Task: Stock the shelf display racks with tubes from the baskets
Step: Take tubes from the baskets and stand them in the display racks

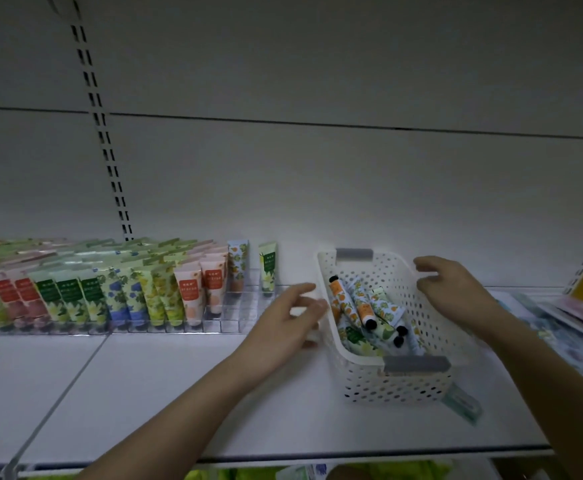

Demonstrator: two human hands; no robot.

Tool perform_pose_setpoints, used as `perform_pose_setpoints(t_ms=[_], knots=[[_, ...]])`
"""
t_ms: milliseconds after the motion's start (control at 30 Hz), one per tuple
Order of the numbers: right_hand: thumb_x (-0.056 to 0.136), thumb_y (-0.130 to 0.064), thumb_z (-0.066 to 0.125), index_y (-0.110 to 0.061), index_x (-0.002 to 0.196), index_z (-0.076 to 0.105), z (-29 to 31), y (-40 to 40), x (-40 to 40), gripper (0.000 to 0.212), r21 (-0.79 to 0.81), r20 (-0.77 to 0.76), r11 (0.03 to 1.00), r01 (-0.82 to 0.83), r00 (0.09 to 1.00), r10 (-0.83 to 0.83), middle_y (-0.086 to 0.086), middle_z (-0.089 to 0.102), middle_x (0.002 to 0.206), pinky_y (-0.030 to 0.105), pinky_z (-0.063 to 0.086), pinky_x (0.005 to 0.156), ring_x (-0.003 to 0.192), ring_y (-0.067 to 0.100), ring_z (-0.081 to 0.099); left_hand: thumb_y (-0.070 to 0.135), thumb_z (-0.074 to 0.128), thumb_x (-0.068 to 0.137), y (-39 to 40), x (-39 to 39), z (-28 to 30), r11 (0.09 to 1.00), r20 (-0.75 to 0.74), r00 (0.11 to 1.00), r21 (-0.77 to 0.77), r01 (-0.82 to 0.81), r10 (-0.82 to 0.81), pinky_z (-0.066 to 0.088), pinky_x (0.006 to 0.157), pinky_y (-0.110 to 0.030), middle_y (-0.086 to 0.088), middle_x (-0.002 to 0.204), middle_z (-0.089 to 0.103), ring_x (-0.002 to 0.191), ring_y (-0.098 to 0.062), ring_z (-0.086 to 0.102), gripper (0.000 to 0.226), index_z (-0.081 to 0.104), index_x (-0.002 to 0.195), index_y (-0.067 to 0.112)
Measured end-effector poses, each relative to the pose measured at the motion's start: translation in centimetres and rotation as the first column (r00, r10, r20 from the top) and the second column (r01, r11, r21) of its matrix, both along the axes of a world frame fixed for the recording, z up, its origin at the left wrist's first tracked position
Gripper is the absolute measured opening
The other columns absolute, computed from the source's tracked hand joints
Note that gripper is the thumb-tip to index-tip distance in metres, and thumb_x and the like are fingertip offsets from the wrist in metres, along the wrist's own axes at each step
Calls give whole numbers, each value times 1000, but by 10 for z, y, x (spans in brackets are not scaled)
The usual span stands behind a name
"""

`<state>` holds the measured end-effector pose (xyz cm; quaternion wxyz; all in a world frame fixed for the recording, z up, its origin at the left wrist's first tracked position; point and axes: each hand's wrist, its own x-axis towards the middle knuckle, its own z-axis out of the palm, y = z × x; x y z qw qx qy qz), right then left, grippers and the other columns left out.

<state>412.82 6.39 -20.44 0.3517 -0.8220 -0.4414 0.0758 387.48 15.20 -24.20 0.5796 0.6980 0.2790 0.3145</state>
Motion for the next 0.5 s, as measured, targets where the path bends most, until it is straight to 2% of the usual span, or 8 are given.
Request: perform_pose_setpoints(t_ms=[100, 167, 233, 367, 433, 500], knots=[[94, -11, 52, -20, 129, 59, 12, 3, 4, 37, 163, 18, 986, 33, 999, -36, 1, 60, 130, 32, 43, 91, 107, 17, 56, 28, 60, 94, 17, 6, 18, 973, -15, 995, 207, -98, 104, 56, 85, -32, 7, 112, 61, 95, -5, 63, 32, 55, 125, 26], [94, -10, 52, -22, 117, 65, 21, 6, 5, 29, 243, 4, 970, 13, 1000, -14, 0, 65, 119, 35, 50, 87, 101, 17, 61, 23, 62, 92, 27, 14, 31, 937, -6, 988, 319, -145, 155, 52, 88, -30, 10, 109, 62, 99, -7, 60, 27, 59, 119, 27], [94, -10, 53, -22, 103, 69, 28, 8, 3, 23, 284, -47, 959, -15, 998, 30, 0, 69, 106, 39, 57, 82, 91, 20, 67, 21, 65, 90, 34, 27, 42, 897, -42, 988, 427, -116, 148, 50, 85, -23, 13, 106, 64, 99, -3, 59, 24, 62, 113, 29], [95, -5, 52, -21, 89, 70, 31, 10, -1, 25, 250, -116, 961, -120, 982, 152, 2, 72, 87, 27, 57, 60, 72, 18, 70, 17, 65, 88, 46, 58, 53, 748, -318, 936, 656, 102, 150, 42, 82, -20, 8, 113, 64, 103, -7, 56, 29, 65, 116, 25], [95, -4, 51, -21, 86, 70, 29, 10, -3, 27, 221, -120, 961, -168, 973, 198, -1, 73, 78, 24, 56, 55, 66, 18, 70, 13, 62, 88, 52, 73, 54, 686, -465, 868, 690, 231, 175, 40, 87, -20, 6, 122, 62, 110, -11, 55, 36, 63, 123, 25], [95, -3, 51, -21, 84, 70, 27, 10, -3, 29, 207, -121, 960, -191, 968, 219, -6, 73, 75, 25, 55, 54, 62, 18, 70, 12, 59, 89, 57, 87, 54, 616, -615, 755, 692, 377, 228, 40, 95, -28, 4, 132, 59, 119, -17, 53, 44, 58, 130, 27]])
